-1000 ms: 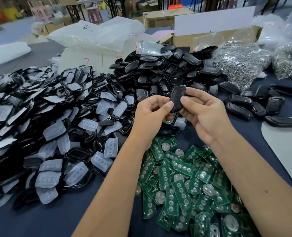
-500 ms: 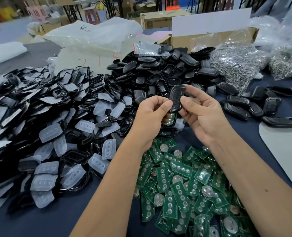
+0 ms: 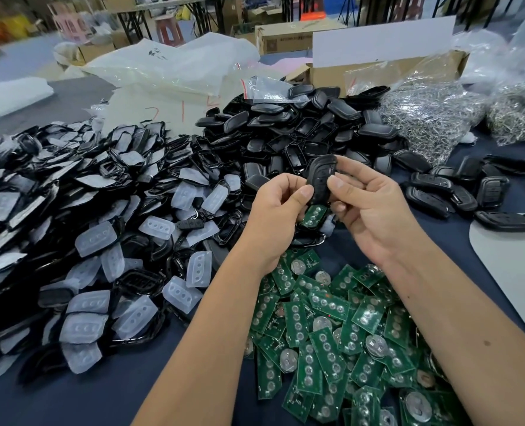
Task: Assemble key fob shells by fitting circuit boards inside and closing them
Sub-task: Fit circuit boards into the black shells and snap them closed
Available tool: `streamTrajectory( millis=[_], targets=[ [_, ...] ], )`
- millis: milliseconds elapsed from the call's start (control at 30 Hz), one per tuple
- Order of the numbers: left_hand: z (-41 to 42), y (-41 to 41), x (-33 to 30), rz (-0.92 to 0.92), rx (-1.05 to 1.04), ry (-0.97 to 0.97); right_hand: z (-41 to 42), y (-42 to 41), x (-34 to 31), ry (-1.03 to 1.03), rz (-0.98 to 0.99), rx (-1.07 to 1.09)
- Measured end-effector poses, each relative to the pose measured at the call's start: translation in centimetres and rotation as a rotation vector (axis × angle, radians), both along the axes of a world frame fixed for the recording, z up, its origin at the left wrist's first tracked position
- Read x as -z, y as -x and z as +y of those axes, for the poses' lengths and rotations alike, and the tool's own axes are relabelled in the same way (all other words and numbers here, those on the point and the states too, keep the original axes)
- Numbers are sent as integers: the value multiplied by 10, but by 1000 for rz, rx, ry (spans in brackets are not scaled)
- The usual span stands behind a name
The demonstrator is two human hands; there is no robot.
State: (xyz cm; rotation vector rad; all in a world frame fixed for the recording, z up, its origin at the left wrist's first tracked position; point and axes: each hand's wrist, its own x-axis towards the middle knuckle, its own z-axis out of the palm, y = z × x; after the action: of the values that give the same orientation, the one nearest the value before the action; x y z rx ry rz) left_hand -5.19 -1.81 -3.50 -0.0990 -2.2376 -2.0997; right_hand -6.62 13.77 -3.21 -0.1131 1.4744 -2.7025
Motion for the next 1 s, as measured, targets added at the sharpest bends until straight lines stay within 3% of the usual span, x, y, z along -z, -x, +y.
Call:
streamTrajectory(
  millis=[100,233,467,567,733,867,1000],
  targets=[
    [3,1,-2,54,-54,39,-2,-1,1,-42,-41,49],
    [7,-1,-7,256,-166,300,-10,-5,2,-160,-39,118],
    [19,-5,-11,410,-134,566,-17,-9,3,-219,-25,287],
    [16,-5,-9,409,-119,606,-13,-6,1,-173,-39,295],
    [7,-3,5,213,-144,967,-2,-1,-3,-72,-59,334],
    [8,0,8,212,-122,939,2,1,-1,-62,-55,282],
    [5,-2,7,143,-152,610,1,1,-3,-65,-28,220]
  ],
)
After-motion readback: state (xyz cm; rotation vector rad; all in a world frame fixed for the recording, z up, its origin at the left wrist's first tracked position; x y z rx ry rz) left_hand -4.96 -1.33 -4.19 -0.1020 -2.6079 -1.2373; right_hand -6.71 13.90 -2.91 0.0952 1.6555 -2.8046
